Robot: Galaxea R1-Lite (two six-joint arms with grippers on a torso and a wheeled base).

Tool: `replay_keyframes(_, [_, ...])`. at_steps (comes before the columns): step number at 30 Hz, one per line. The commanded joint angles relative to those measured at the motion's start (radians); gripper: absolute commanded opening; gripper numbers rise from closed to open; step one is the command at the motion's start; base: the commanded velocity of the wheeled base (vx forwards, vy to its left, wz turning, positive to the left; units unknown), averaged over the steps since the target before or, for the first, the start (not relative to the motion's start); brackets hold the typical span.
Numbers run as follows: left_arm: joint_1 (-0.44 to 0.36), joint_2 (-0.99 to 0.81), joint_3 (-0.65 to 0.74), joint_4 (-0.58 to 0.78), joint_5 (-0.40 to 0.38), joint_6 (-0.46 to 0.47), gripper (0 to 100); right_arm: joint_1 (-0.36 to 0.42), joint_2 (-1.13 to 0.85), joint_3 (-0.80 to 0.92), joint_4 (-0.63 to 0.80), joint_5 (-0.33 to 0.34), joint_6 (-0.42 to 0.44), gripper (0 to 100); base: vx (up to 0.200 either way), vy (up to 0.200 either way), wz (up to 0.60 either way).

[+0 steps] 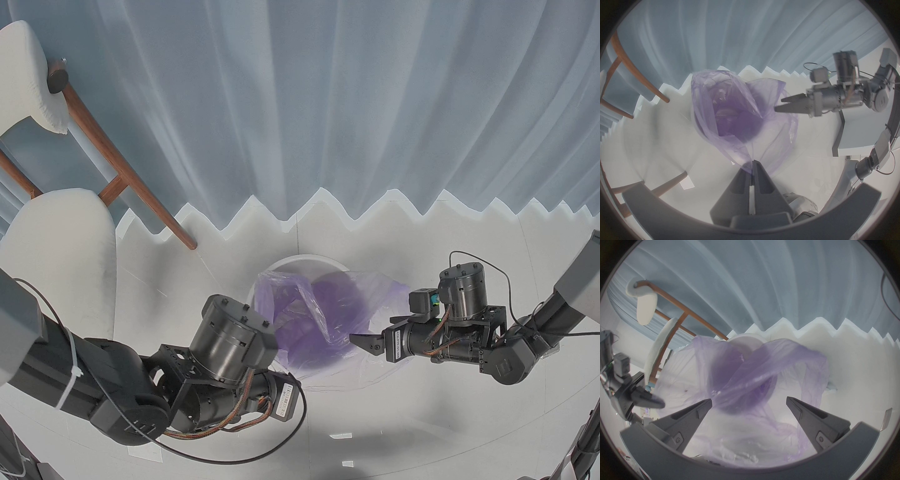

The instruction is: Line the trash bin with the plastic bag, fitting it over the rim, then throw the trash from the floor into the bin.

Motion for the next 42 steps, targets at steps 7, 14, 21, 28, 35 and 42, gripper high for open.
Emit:
replay_keyframes(7, [-0.055, 0.02, -0.008, 0.0, 0.008, -0.002, 0, -0.06, 0.053, -0.047, -0.003, -0.021, -0.007, 100, 0.0, 0.0, 0.0])
replay_keyframes(14, [-0.041, 0.014, 0.001, 0.001, 0.03, -0.002, 0, -0.062, 0.036, 0.028, -0.045, -0.016, -0.075, 100, 0.0, 0.0, 0.0])
replay_keyframes(21, [-0.01, -0.003, -0.02, 0.0, 0.047, -0.003, 0, -0.037, 0.098, 0.086, -0.152, -0.024, -0.102, 100, 0.0, 0.0, 0.0])
replay_keyframes(28, [-0.01, -0.048, -0.024, 0.0, 0.047, -0.003, 0, -0.01, 0.147, 0.086, -0.161, -0.035, -0.107, 100, 0.0, 0.0, 0.0])
replay_keyframes(35, [-0.025, -0.064, -0.013, 0.001, 0.045, -0.002, 0, -0.008, 0.233, 0.011, -0.213, -0.081, -0.102, 100, 0.0, 0.0, 0.0])
replay_keyframes(42, [-0.053, -0.064, 0.001, 0.001, 0.043, 0.0, 0, -0.067, 0.236, -0.104, -0.154, -0.085, -0.093, 100, 0.0, 0.0, 0.0])
